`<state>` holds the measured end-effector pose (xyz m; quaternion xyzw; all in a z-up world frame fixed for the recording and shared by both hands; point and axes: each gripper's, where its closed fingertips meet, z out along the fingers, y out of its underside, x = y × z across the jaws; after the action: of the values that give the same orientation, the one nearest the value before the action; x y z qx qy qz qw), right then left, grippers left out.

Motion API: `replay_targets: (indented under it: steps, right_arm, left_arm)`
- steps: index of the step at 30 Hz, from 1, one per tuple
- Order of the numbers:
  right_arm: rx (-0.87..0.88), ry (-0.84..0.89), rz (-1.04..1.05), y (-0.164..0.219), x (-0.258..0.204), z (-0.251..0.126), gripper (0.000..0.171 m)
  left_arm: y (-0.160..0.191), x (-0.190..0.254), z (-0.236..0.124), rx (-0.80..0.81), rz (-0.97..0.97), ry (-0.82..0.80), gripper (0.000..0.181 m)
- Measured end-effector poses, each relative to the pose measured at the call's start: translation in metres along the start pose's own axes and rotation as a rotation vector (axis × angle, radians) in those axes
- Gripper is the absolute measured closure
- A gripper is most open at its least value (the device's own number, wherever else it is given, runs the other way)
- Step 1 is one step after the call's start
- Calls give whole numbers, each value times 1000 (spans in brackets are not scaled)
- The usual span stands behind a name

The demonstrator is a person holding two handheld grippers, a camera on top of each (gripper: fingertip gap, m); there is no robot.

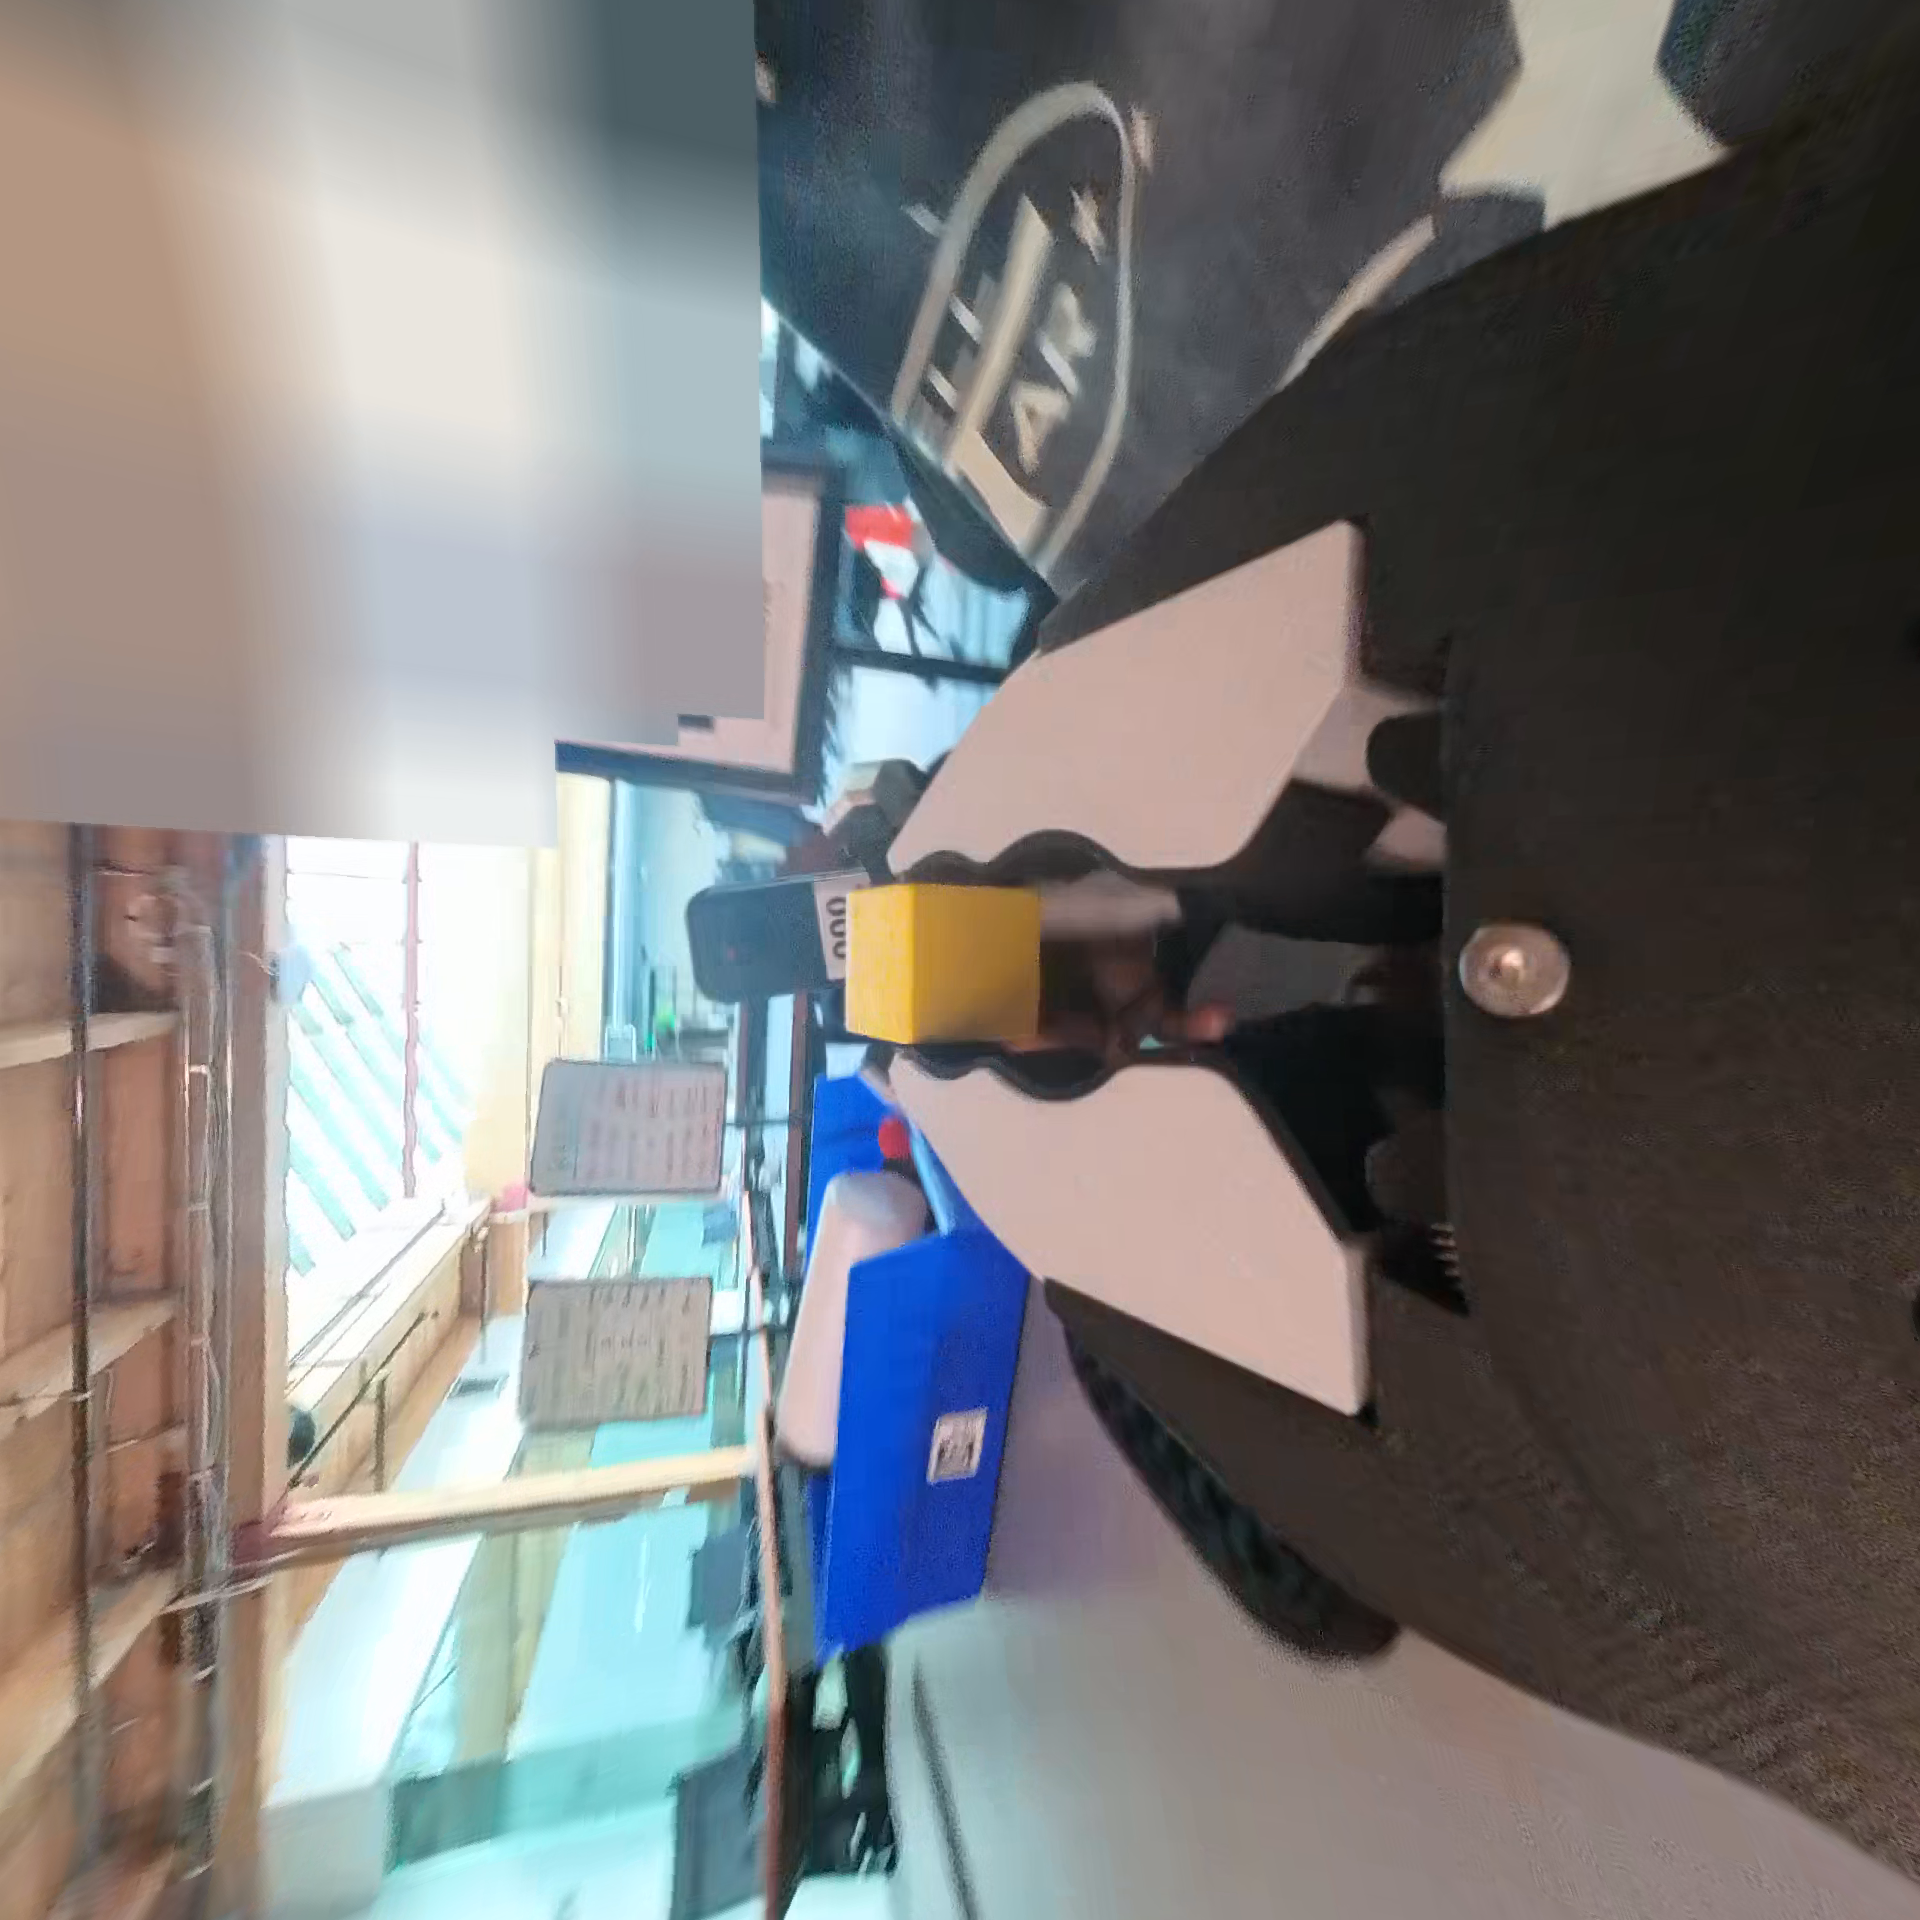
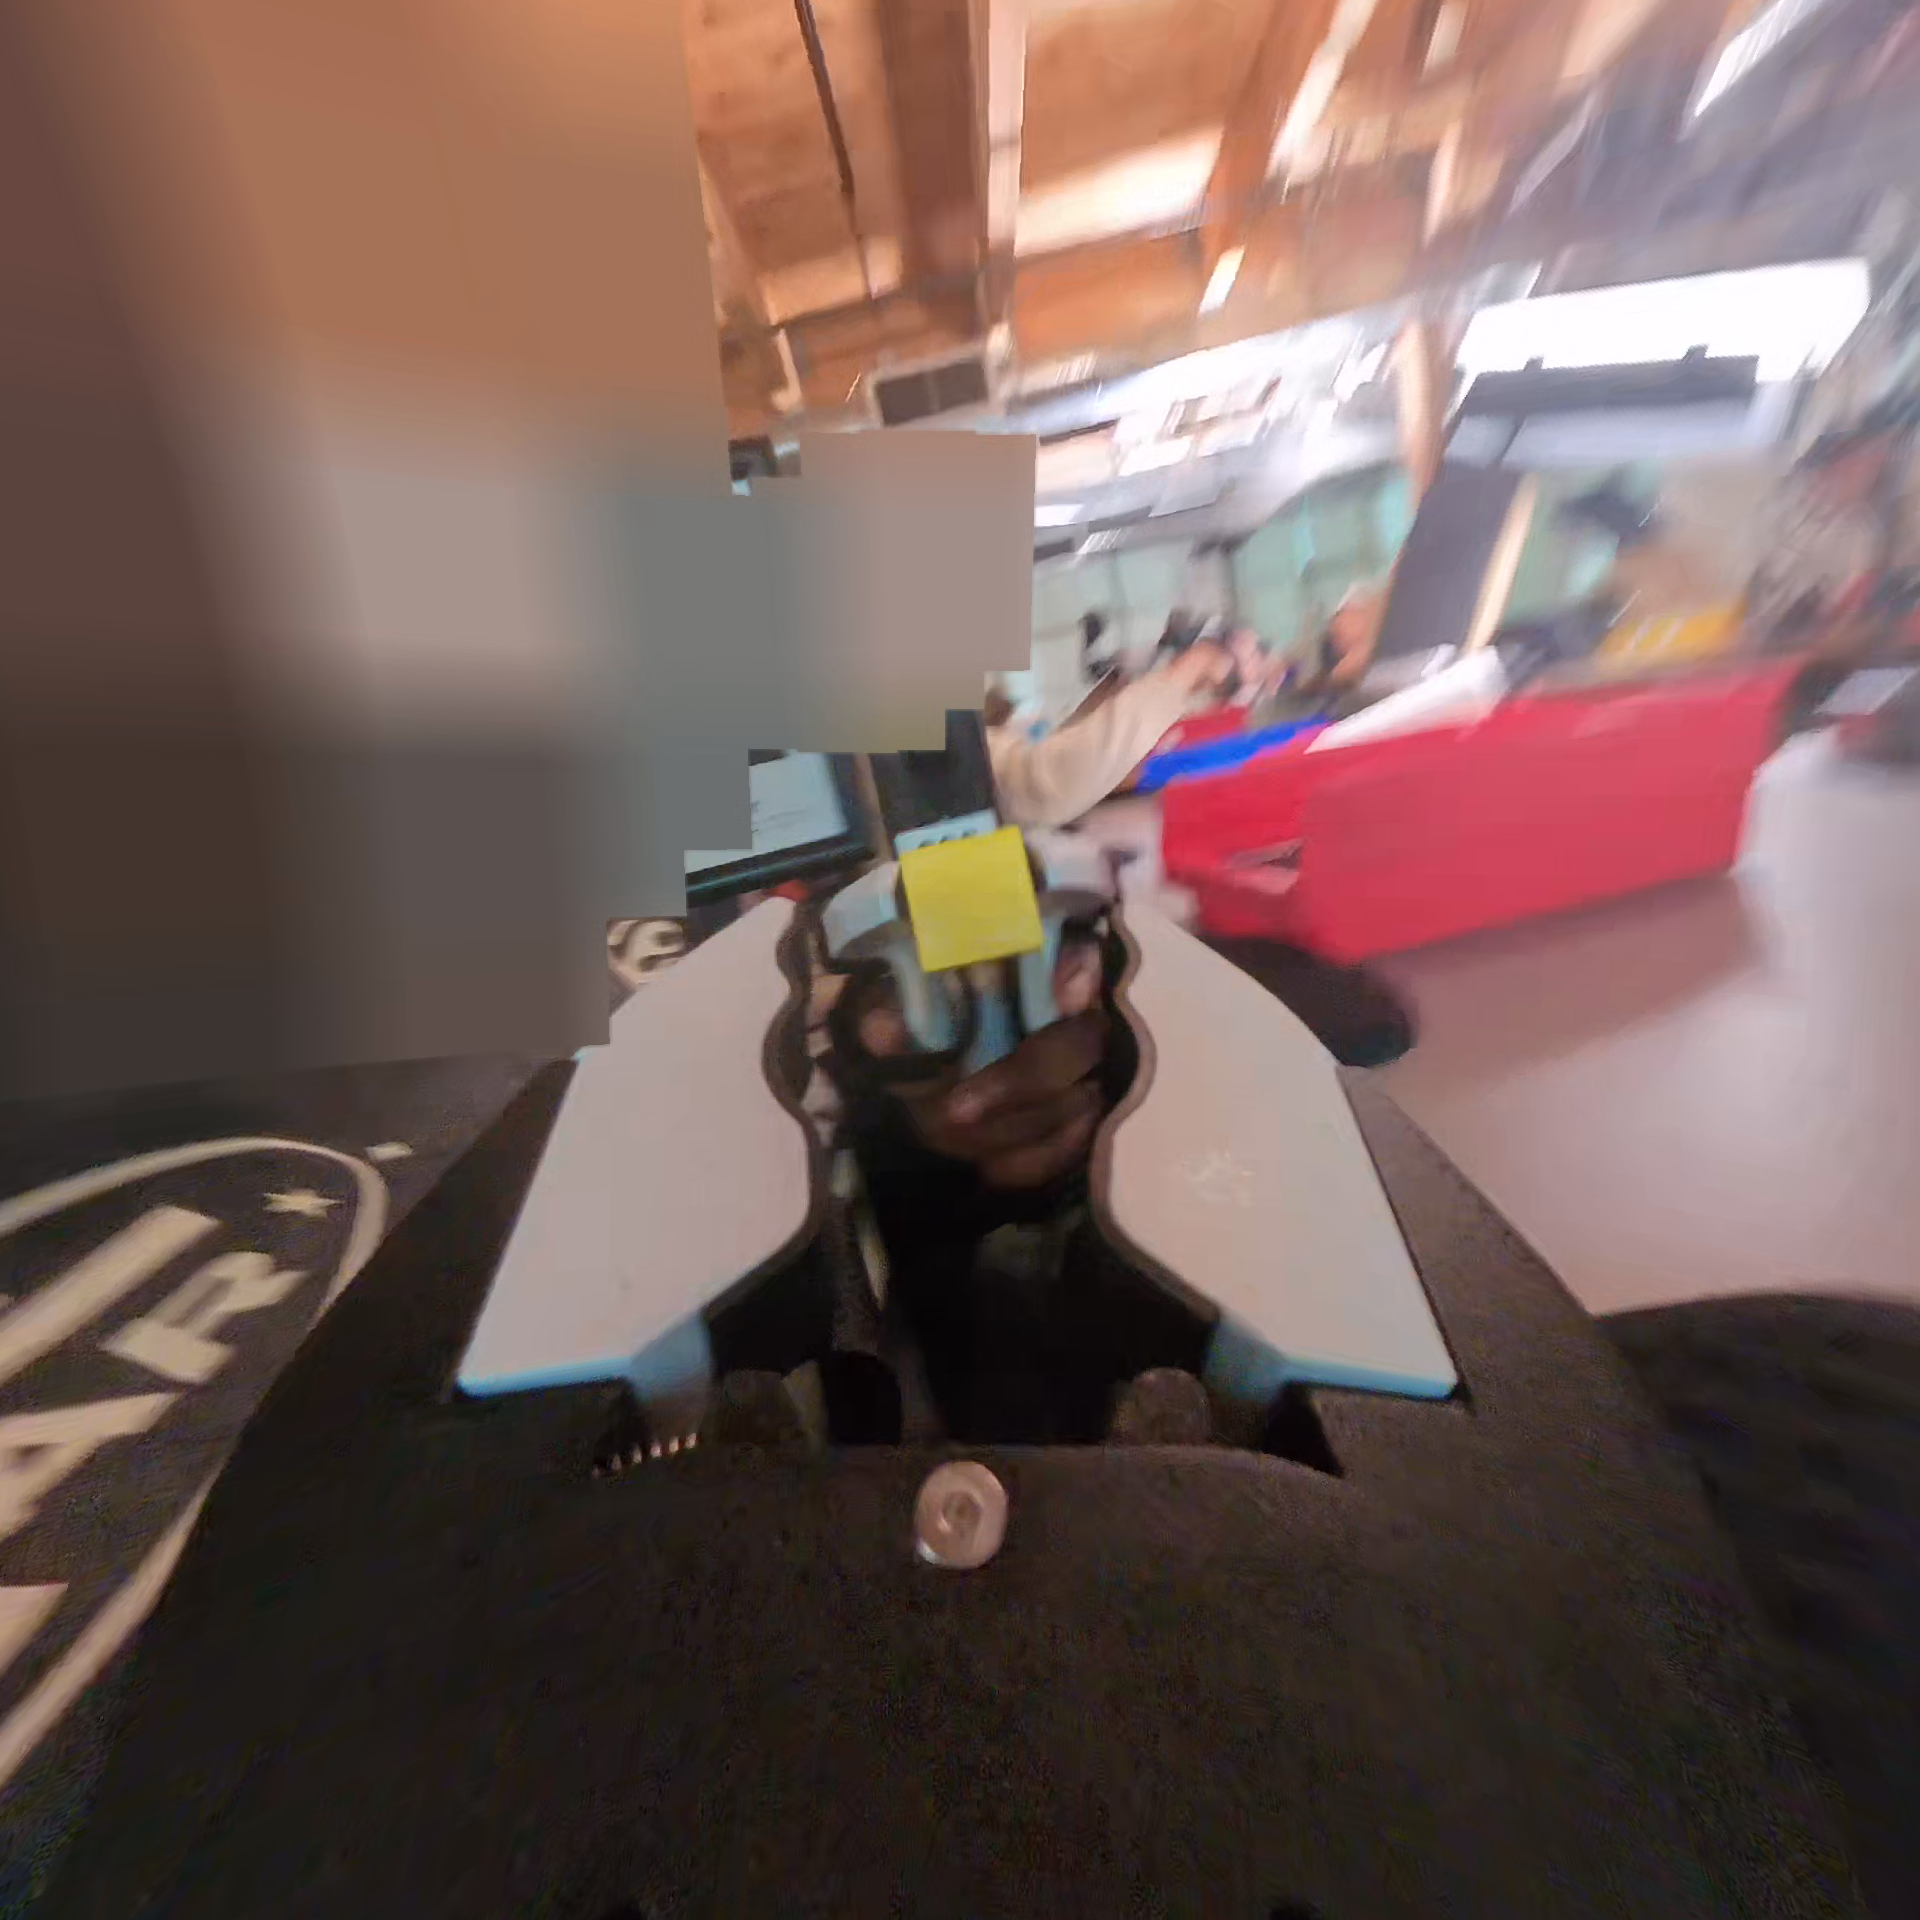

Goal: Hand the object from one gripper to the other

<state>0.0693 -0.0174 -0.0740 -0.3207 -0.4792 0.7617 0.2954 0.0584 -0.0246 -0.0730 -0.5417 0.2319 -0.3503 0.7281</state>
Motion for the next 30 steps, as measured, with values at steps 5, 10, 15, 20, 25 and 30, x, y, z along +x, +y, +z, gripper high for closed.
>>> replay_targets:
  steps: [5, 10, 15, 20, 25, 30]
  right_arm:
    - [-51, 131, -755, 5, -2, -2, 100]
    - [-233, 124, -1101, 34, -4, 5, 107]
    - [-252, 134, -1226, 36, -6, 7, 124]
    - [-348, 166, -1240, 42, 1, 5, 142]
    - [-313, 251, -940, 26, 20, -7, 142]
    - [-163, 311, -659, 1, 30, -17, 142]
  left_arm:
    - [11, 3, 3, -37, -434, 142, 153]
    - [24, 13, 7, -98, -600, 227, 153]
    - [34, 22, 11, -166, -616, 257, 153]
    - [37, 17, 12, -205, -575, 197, 152]
    - [36, -31, -7, -412, -149, -245, 128]
    - [38, -85, -52, -629, 149, -643, 124]
